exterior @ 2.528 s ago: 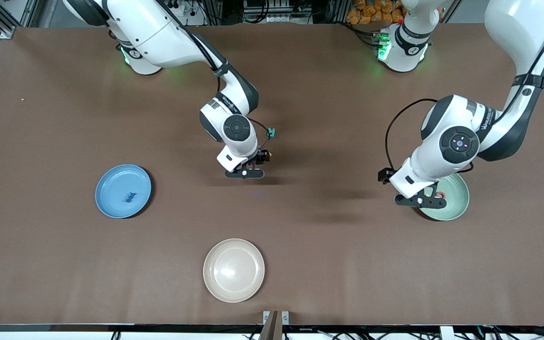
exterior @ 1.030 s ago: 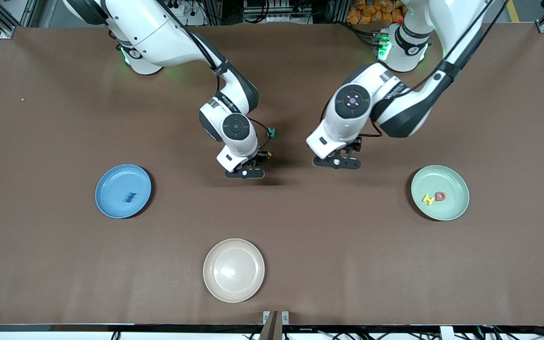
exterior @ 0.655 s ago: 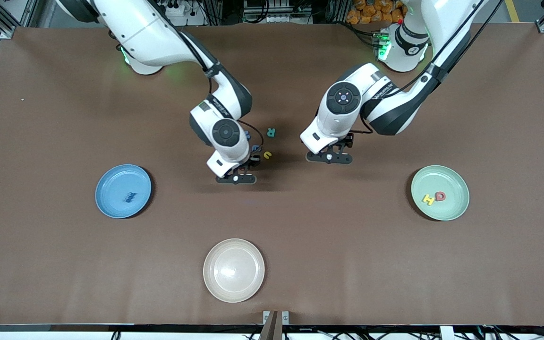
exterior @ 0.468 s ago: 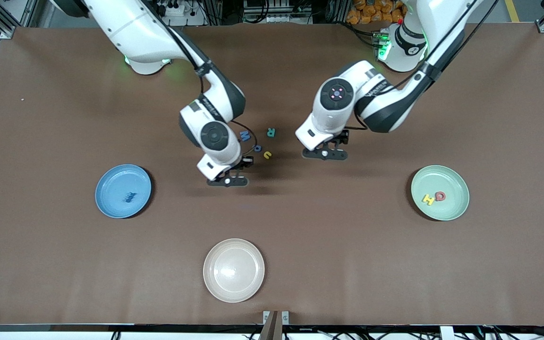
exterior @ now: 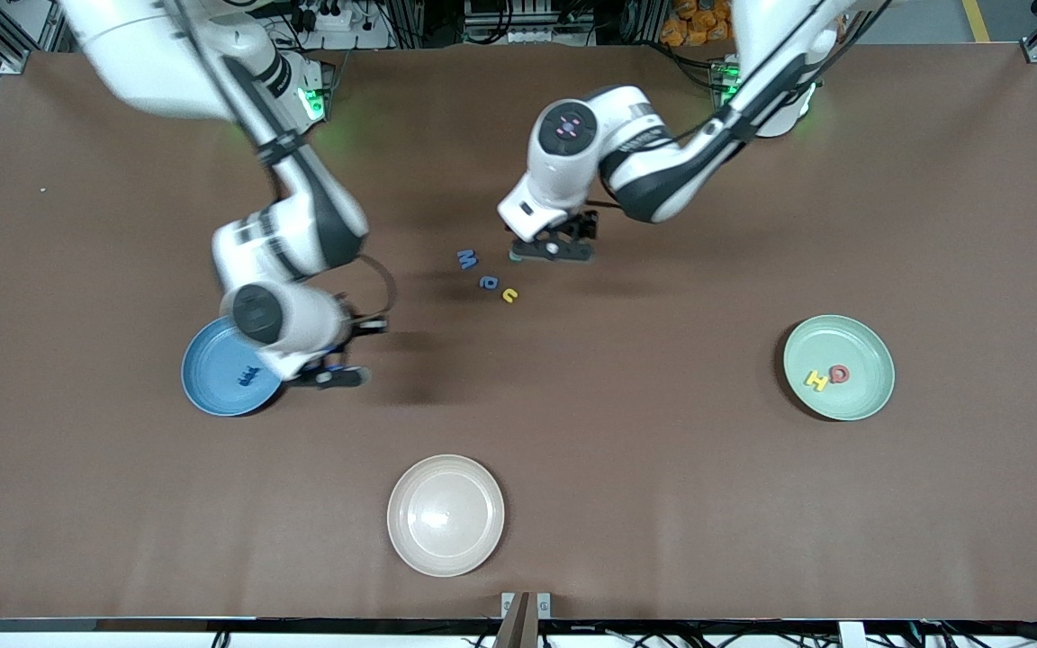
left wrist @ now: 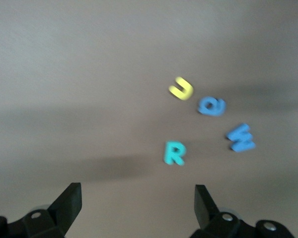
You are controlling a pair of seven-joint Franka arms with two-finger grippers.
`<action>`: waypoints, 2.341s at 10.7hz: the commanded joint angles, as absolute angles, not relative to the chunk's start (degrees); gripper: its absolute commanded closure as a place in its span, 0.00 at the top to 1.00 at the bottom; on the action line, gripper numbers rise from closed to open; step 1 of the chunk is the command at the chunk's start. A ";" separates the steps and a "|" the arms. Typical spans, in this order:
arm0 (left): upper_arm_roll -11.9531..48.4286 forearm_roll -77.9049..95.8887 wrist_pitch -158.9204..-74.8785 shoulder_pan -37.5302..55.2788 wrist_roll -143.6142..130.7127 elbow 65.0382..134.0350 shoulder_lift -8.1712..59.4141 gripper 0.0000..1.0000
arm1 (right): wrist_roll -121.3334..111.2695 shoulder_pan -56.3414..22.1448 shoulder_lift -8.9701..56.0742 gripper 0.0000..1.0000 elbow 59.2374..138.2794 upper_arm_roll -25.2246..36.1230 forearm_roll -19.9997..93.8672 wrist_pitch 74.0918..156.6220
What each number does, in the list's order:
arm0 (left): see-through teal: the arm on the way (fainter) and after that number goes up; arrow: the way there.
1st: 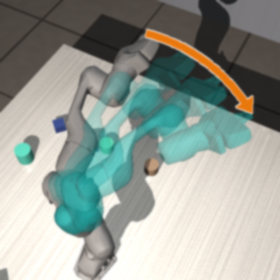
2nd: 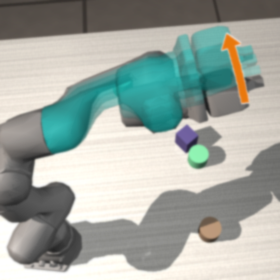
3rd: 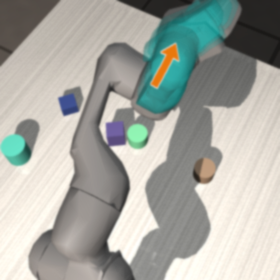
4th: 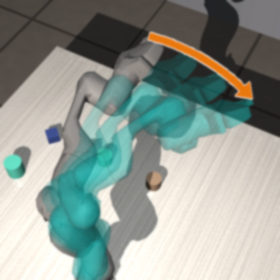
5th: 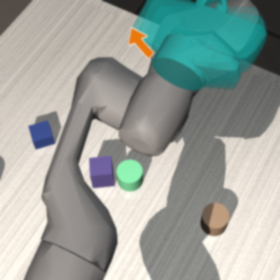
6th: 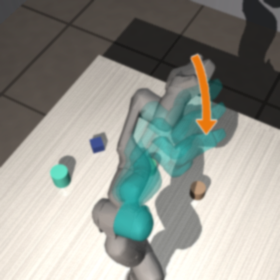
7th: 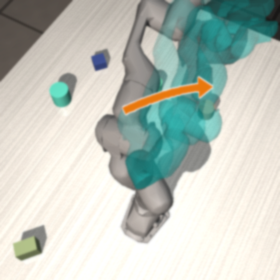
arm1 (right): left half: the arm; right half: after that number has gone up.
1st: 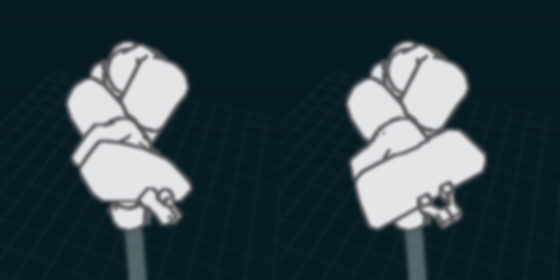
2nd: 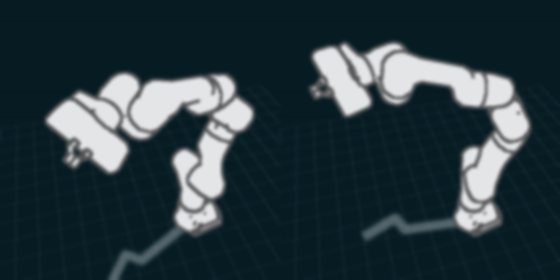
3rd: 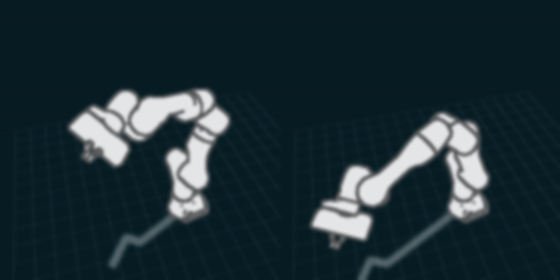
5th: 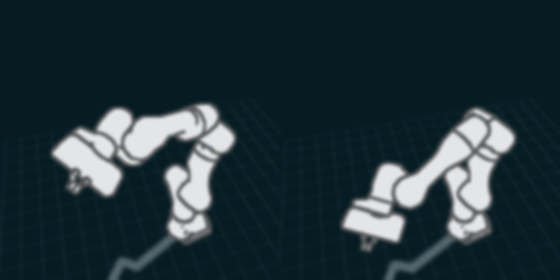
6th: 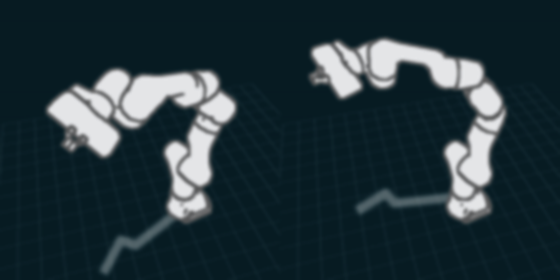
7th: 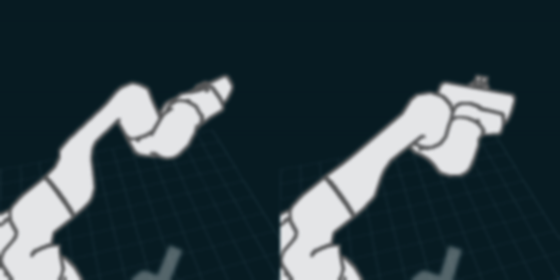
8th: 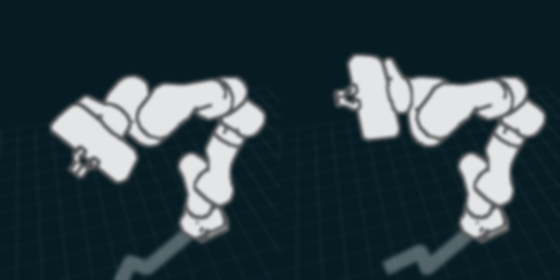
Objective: Sort upper and lower case letters into plates
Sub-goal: 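Release the W on the blue plate while the left gripper lowers, then grasp the teal R with the left gripper and carry it to the green plate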
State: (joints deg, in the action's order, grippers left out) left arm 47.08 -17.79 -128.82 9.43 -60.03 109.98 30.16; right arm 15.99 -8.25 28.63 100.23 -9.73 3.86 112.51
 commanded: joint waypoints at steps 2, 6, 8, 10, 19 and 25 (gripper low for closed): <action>45.89 -23.35 -132.97 14.57 -67.38 109.95 35.05 1.00 | 3.90 -0.62 26.72 0.00 103.18 -7.14 2.03 111.45; 42.90 -36.28 -135.53 20.03 -77.33 108.29 40.51 1.00 | -7.38 -0.53 27.42 0.00 103.18 0.26 0.62 112.76; 39.22 -36.47 -135.53 24.23 -77.87 107.32 41.31 0.88 | -7.56 -0.09 27.68 0.52 103.10 0.35 0.44 112.41; 37.01 -36.56 -135.70 25.58 -77.17 107.05 41.83 0.82 | -6.60 0.01 27.77 0.97 102.57 0.35 0.44 111.71; 34.89 -38.41 -139.83 25.49 -76.46 106.79 42.98 0.68 | -4.93 -1.23 27.77 1.00 96.50 0.09 1.23 106.00; 34.89 -38.32 -140.10 25.23 -77.43 106.70 43.42 0.12 | 2.10 -4.48 27.60 1.00 96.50 -0.61 1.67 106.35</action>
